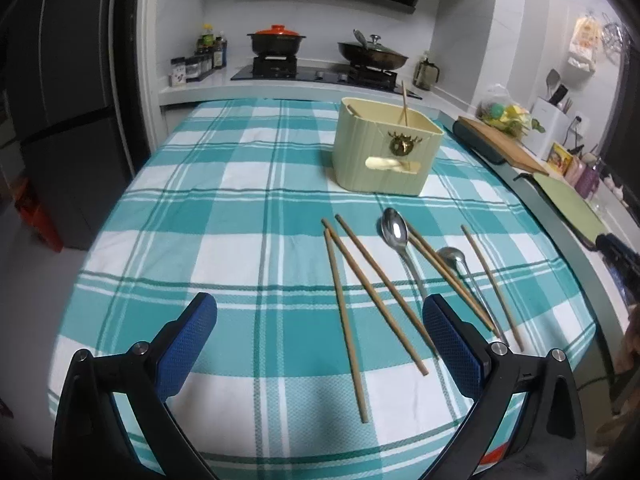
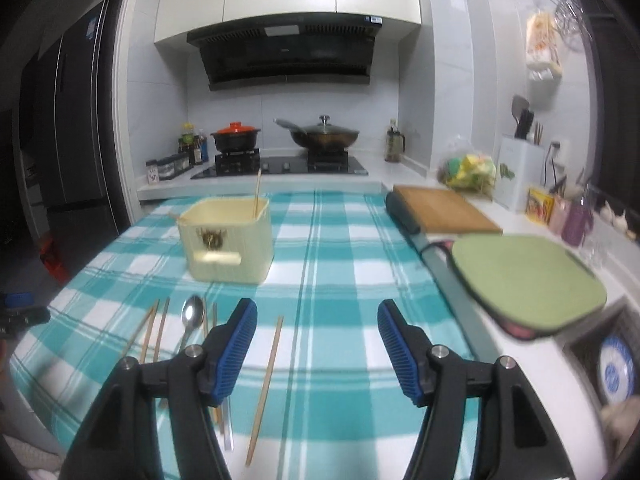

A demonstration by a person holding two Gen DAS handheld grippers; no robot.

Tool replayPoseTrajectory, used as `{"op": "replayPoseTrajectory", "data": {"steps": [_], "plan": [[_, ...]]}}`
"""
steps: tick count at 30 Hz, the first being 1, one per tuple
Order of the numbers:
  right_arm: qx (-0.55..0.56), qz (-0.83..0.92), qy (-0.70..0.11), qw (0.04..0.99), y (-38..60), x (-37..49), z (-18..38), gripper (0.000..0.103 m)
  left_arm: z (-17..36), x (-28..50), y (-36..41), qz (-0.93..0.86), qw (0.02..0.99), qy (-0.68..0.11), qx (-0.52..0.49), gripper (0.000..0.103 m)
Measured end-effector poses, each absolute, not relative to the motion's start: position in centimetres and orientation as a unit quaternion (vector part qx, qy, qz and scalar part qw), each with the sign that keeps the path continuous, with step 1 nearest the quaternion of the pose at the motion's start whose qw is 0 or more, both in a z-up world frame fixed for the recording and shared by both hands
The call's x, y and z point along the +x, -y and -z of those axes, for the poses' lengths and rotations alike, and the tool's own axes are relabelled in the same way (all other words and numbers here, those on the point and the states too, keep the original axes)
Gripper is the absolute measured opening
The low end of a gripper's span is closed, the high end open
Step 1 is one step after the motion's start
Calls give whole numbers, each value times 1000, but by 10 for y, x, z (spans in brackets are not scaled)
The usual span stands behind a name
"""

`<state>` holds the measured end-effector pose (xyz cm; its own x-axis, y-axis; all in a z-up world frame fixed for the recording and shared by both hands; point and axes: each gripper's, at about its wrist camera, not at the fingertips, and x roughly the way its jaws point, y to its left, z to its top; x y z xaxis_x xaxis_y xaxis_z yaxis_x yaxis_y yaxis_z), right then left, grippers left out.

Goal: Organize utensils
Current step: 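Move both open tools back over the remaining chopsticks and spoons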

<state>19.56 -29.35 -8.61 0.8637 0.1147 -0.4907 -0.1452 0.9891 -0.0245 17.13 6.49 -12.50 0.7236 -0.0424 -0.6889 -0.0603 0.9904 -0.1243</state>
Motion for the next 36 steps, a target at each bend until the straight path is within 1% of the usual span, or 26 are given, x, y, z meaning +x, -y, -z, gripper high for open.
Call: {"op": "replayPoseTrajectory", "data": {"steps": [3, 8, 30, 36], "plan": [[-26, -79, -281, 956, 280, 186, 120, 64, 145, 174, -52, 0, 917, -394, -57, 102], [-47, -97, -308, 945, 261, 179, 152, 64, 162, 177, -51, -11, 910, -409, -66, 102], [-17, -83, -346, 934, 262, 201, 179, 64, 187, 194, -59, -45, 898, -433, -62, 102], [-6, -83, -365, 927, 265, 209, 186, 54, 195, 211, -59, -54, 896, -438, -49, 102]]}}
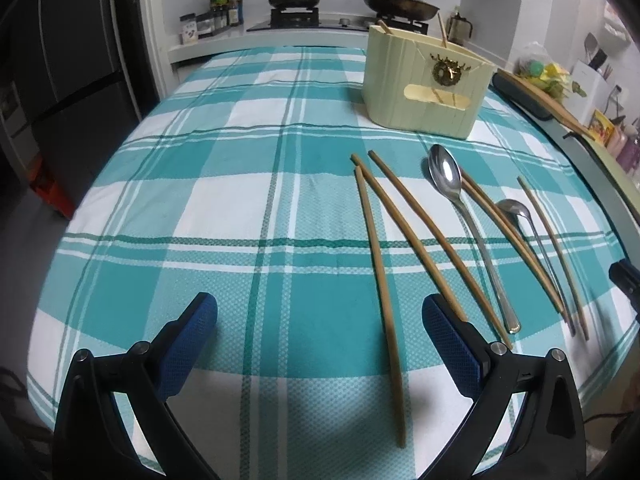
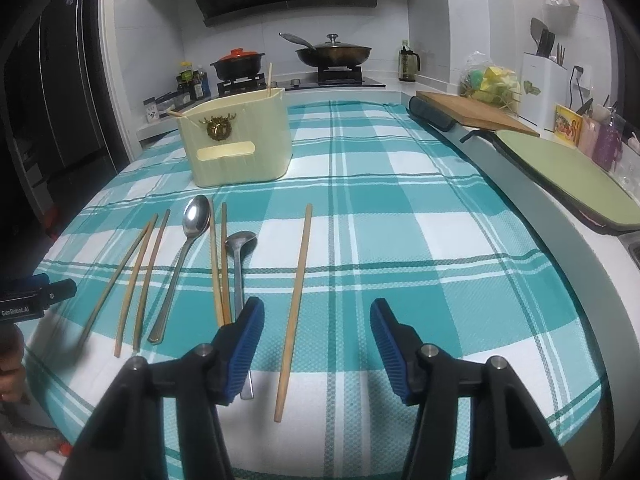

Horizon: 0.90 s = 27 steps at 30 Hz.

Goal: Organize utensils
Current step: 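Move both open tools back over the remaining chopsticks and spoons, then close the right tool on a wooden chopstick while the left tool grasps another chopstick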

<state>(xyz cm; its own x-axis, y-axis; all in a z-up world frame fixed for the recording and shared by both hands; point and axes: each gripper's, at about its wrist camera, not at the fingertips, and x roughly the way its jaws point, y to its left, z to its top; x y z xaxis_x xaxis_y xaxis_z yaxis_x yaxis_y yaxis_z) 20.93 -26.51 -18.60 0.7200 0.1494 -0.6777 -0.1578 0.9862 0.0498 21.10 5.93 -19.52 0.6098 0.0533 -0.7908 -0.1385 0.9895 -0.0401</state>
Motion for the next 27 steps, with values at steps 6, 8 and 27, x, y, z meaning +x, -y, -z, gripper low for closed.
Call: {"op": "replayPoseTrajectory", "data": {"steps": [6, 8, 27], "plan": [[-6, -92, -377, 922, 266, 218, 188, 47, 204, 232, -60, -54, 892, -447, -44, 102], [-6, -95, -381, 920, 267, 225, 188, 46, 208, 237, -58, -53, 889, -452, -43, 102], [-39, -137, -444, 885, 237, 288, 232, 17, 233, 251, -66, -87, 873, -478, -30, 103]]}}
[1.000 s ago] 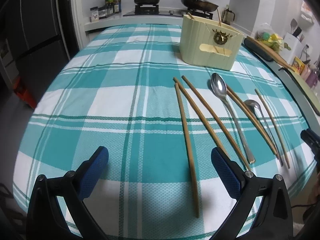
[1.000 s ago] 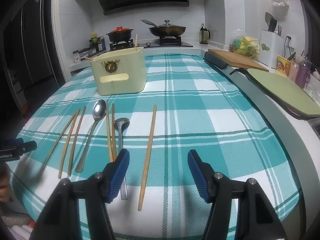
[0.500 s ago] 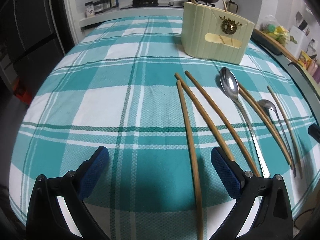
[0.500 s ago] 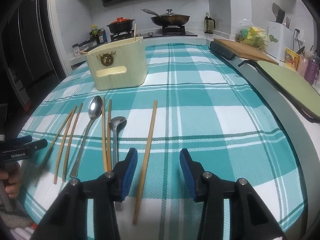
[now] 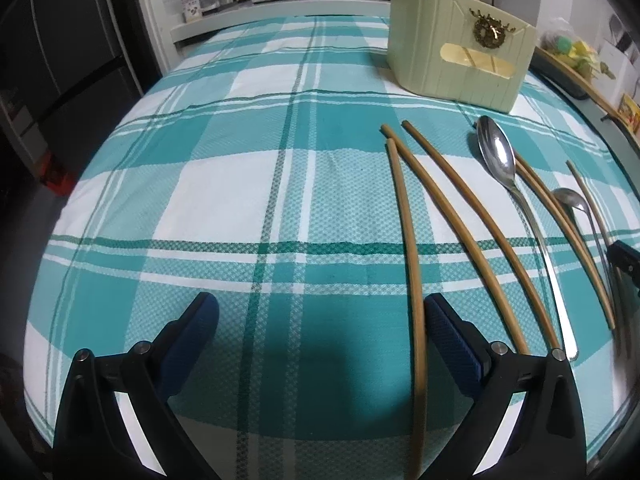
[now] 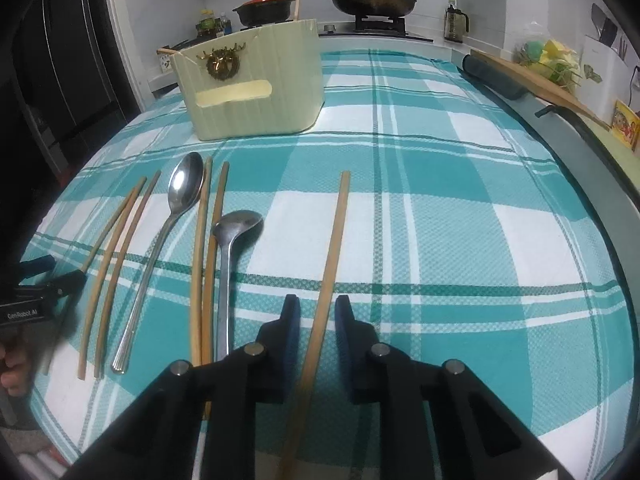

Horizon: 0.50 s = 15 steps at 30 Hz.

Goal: Organize utensils
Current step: 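Close the right tool on a wooden chopstick while the left tool grasps another chopstick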

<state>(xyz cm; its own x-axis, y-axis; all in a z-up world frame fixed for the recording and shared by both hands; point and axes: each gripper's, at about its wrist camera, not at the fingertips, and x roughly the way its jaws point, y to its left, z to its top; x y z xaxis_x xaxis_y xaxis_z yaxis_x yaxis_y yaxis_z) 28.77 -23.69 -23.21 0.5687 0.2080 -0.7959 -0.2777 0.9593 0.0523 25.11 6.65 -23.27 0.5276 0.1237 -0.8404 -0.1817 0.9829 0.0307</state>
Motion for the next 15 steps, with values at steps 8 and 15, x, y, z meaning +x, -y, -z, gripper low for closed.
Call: {"op": "replayPoseTrajectory", "data": {"steps": [8, 15], "plan": [[-45, -120, -465, 876, 248, 285, 229, 20, 232, 257, -72, -63, 866, -495, -25, 102], [-60, -137, -490, 859, 247, 287, 228, 23, 234, 269, -76, -27, 858, -513, -16, 103]]}}
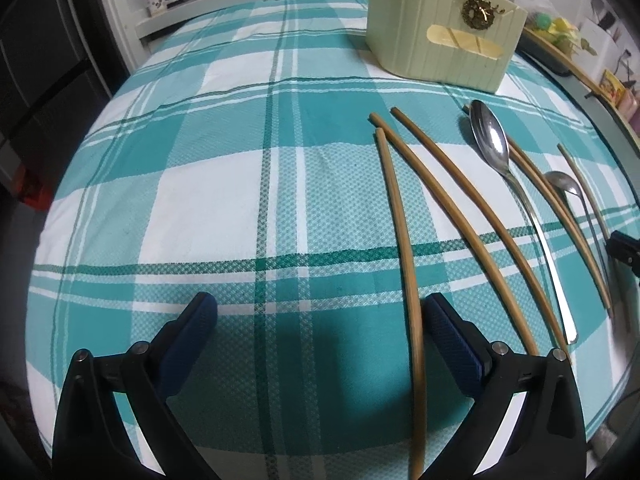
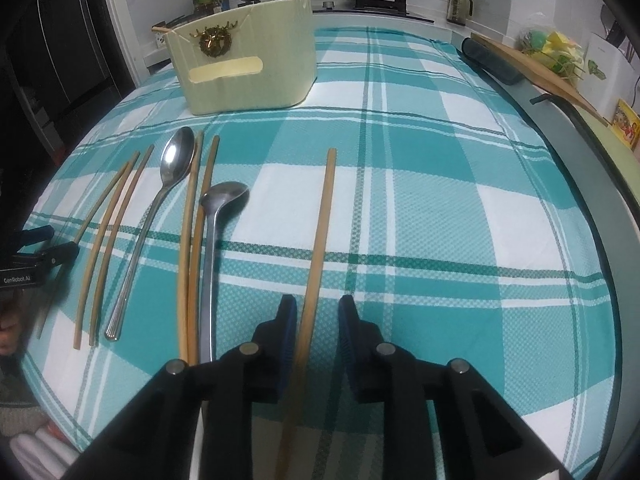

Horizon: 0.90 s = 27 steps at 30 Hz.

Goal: Organize utensils
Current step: 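Close the right tool on a wooden chopstick while the left tool grasps another chopstick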

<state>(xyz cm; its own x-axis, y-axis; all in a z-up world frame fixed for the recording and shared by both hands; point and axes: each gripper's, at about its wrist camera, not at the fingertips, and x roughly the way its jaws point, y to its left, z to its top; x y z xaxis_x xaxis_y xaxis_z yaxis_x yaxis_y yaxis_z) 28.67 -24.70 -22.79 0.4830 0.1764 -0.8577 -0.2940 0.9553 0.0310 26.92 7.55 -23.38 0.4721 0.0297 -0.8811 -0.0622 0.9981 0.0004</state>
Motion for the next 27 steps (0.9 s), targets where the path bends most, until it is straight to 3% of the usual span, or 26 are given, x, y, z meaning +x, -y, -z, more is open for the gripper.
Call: {"op": "replayPoseTrajectory", "data": {"steps": [14, 23, 27], "plan": [[-81, -139, -463, 872, 243, 287, 232, 28, 235, 263, -75, -26, 871, -490, -19, 103], [-86, -163, -501, 846, 241, 309, 229, 28, 233, 298, -68, 33, 853, -521, 18, 102], [-93, -174, -519, 832, 234, 334, 229, 28, 231, 316, -64, 52, 846, -530, 26, 94]]}}
